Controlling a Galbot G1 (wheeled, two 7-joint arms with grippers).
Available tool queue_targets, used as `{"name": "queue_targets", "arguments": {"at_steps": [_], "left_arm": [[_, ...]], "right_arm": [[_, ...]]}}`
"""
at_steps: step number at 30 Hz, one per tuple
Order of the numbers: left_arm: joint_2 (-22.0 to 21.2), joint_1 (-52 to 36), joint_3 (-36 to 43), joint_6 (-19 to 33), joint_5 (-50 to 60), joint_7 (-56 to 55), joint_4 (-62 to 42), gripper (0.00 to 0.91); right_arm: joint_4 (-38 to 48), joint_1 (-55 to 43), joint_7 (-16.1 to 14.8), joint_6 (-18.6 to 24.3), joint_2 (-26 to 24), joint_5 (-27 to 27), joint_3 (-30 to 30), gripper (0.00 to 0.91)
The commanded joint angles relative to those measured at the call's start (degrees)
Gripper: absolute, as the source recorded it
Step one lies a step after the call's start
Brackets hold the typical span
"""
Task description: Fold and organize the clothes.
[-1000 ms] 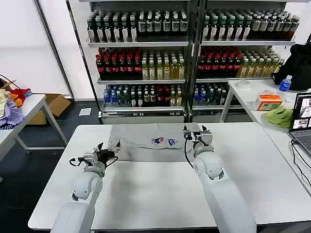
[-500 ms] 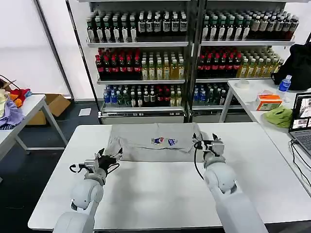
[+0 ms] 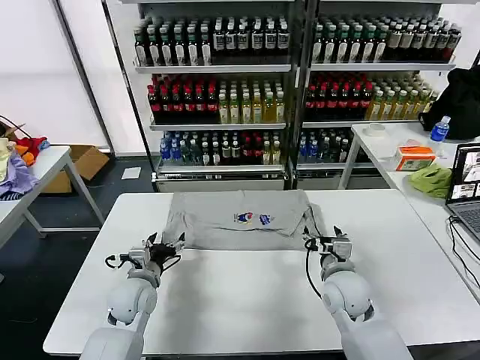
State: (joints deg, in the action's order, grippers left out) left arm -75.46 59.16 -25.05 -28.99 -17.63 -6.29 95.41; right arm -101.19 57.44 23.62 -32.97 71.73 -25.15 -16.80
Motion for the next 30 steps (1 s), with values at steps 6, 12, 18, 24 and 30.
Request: {"name": "queue_targets", "arguments": {"at_steps": [6,12,18,24,30], "left_arm": [[0.2,-0.8,0.3,-0.9,0.2,0.0,-2.5,0.836],[0.2,-1.3,0.4,-1.1,0.1,-0.1,-4.1,0.605],[0.7,-1.2,0.2,-1.7,0.3,0.0,-4.6,0.050],[1.3,0.0,0.2,-2.0,0.4,0.2,-3.6,0.010],[1.3,1.1,0.2,-1.8,1.1,0.8,-3.0,0.010]], "right_arm": [[2.6,0.8,0.8,-0.2,-0.3,-1.0,-0.3,0.907],[3.8,0.2,1.2,-0.2,0.3,-1.6,0.0,0.856],[4.6,-0.1,1.6,-0.2,1.1,-2.8,0.1,0.081],[4.8,0.6,2.3,-0.2,1.7,-3.5,0.4,0.000],[3.7,1.7,2.4,-0.2,1.2,-4.1,0.6,0.000]]}}
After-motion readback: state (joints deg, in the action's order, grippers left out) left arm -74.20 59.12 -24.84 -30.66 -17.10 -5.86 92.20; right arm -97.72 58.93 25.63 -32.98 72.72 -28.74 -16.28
